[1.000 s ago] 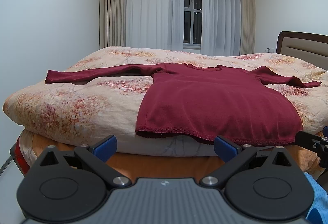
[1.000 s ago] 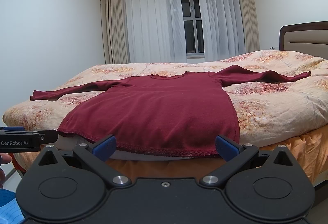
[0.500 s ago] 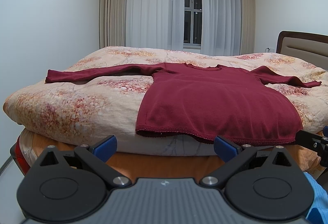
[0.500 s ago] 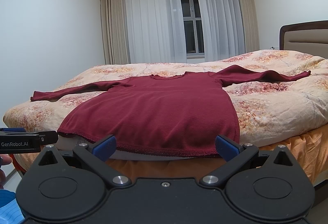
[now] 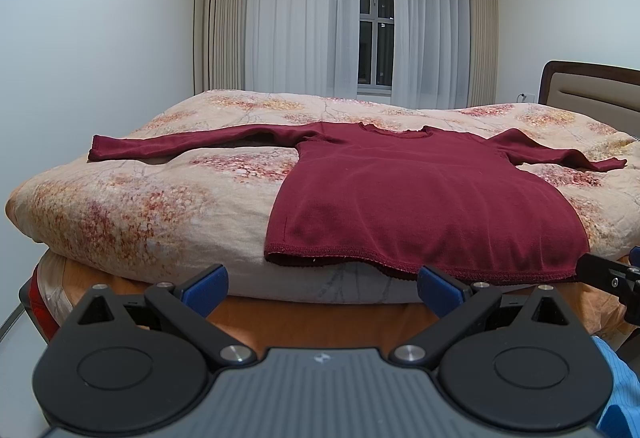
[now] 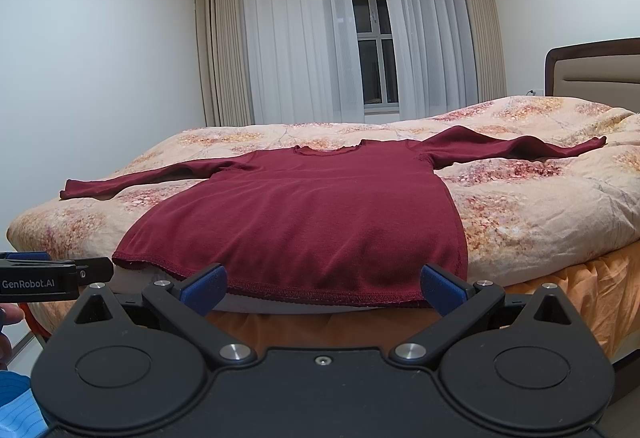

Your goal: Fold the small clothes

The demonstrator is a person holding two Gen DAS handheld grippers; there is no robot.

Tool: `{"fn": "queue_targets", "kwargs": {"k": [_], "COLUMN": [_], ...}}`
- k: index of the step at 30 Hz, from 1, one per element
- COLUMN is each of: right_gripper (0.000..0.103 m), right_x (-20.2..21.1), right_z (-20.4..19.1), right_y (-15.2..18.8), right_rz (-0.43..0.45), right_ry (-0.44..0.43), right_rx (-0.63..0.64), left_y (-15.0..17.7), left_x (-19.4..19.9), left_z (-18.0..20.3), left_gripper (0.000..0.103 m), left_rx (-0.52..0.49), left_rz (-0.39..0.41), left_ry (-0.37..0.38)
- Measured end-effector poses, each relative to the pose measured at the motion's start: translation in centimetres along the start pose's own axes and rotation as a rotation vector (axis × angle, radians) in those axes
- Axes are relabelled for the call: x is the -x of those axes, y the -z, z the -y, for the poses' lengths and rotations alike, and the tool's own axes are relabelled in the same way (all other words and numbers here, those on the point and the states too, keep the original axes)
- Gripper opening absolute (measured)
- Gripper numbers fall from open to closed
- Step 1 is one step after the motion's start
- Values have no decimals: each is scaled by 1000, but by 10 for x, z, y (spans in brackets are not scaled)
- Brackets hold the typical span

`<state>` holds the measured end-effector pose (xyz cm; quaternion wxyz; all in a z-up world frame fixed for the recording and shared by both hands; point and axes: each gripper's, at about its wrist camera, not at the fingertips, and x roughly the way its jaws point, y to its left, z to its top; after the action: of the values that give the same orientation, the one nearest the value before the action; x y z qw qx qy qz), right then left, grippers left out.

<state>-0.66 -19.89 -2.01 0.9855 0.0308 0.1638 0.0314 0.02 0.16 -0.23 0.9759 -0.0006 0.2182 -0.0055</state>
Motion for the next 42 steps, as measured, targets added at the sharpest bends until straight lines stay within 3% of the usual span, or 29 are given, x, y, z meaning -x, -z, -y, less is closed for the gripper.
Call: {"fn": "queue_targets", "kwargs": {"k": [31,42], "right_gripper": [103,103], "right_x": [-3,-13], "right_z": [1,6], "right_y": [3,3], "right_rz": [-5,-63], "right_ry": [-4,-29], "right_rx": [-5,-40], "left_y": [0,0], "left_x": [0,-14], "left_z": [-2,1], "left_gripper": [103,103], "left_rx": [0,-3], "left_rz": [-10,-78], "left_ry": [-2,-4]}}
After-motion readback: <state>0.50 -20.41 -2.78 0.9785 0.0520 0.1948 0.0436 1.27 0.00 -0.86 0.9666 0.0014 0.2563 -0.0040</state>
